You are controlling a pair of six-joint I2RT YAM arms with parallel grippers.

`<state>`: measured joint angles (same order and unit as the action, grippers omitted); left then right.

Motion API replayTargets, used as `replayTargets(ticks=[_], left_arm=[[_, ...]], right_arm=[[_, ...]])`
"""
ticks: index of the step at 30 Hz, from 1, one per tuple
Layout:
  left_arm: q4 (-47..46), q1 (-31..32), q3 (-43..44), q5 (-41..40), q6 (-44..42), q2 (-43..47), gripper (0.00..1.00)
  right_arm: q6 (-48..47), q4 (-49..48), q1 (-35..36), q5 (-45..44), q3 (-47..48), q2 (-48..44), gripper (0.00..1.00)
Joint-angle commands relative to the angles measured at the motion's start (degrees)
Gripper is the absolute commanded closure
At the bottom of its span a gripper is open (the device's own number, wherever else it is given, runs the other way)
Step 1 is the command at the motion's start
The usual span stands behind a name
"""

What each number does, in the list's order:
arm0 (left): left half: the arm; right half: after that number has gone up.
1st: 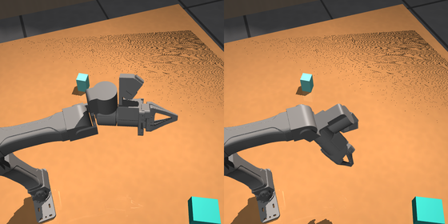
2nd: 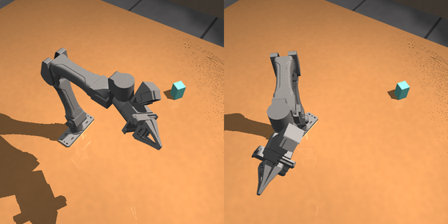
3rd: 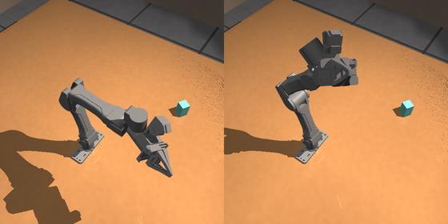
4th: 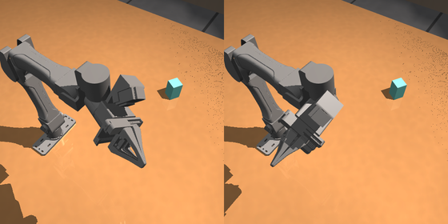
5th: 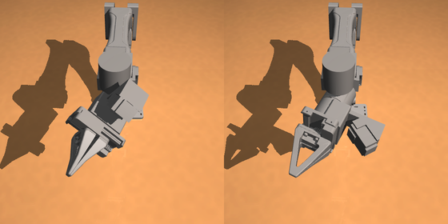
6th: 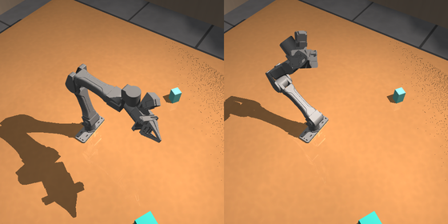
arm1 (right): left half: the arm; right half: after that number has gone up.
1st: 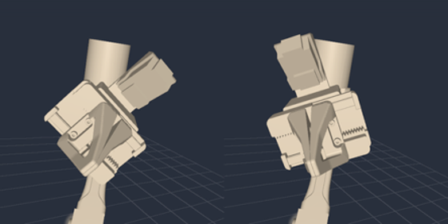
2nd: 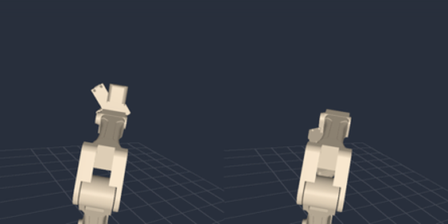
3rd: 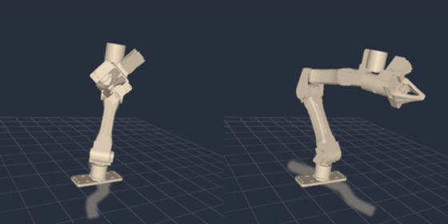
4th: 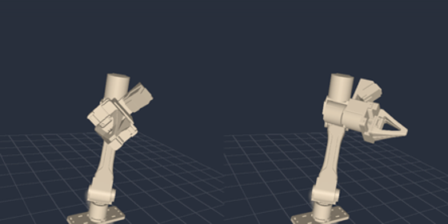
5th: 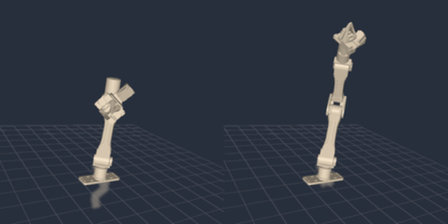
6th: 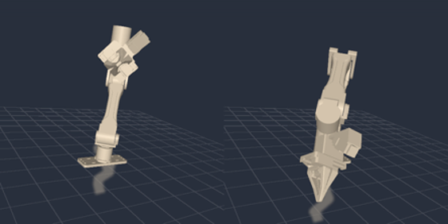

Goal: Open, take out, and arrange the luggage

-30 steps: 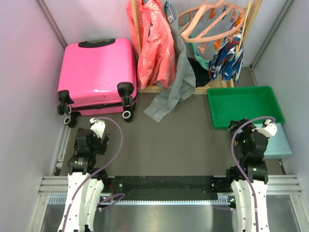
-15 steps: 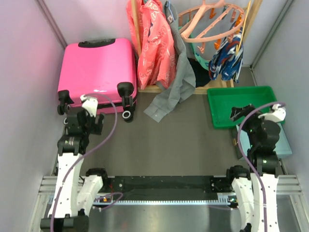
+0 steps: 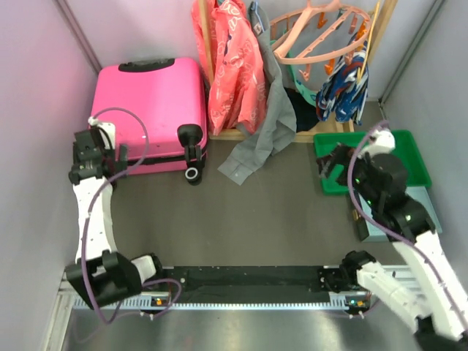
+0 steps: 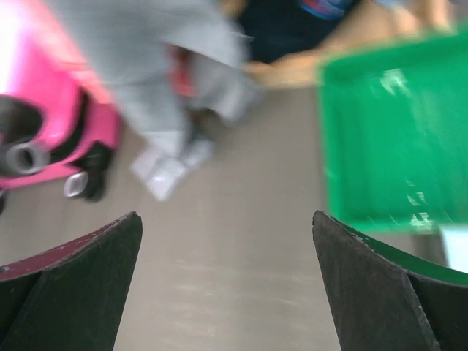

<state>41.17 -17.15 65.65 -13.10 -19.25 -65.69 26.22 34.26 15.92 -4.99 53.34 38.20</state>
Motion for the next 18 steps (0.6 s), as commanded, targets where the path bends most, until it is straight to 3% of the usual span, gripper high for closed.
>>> replayTargets(ticks=[1,2,5,14,18], left_arm=[[-3.4,-4.4,4.7,2.5,-0.7,-3.8,0.01],[-4.1,-4.7,5.4,2.6,-1.1,-4.7,0.01],[-4.8,-5.7,6.9,3.9,-1.9,-8.8,0.01],[-10.4,-11.1,9.4,6.6,-3.1,-19.4,0.05],[-12.2,-11.3,9.5,10.4,-4.3,-22.5,0.08]], right_arm=[[-2.2,-0.5,23.8,-22.7,11.9,11.3,0.01],[-3.4,0.2,26.5,-26.5,16.7,18.4,0.01],[-3.1,3.3,30.7,-23.3,27.4,31.3,0.01],[-4.7,-0.6,42.7,-23.1,50.9,55.6,0.02],[-4.1,-0.5,43.4,-23.7,61.6,67.7,0.02]])
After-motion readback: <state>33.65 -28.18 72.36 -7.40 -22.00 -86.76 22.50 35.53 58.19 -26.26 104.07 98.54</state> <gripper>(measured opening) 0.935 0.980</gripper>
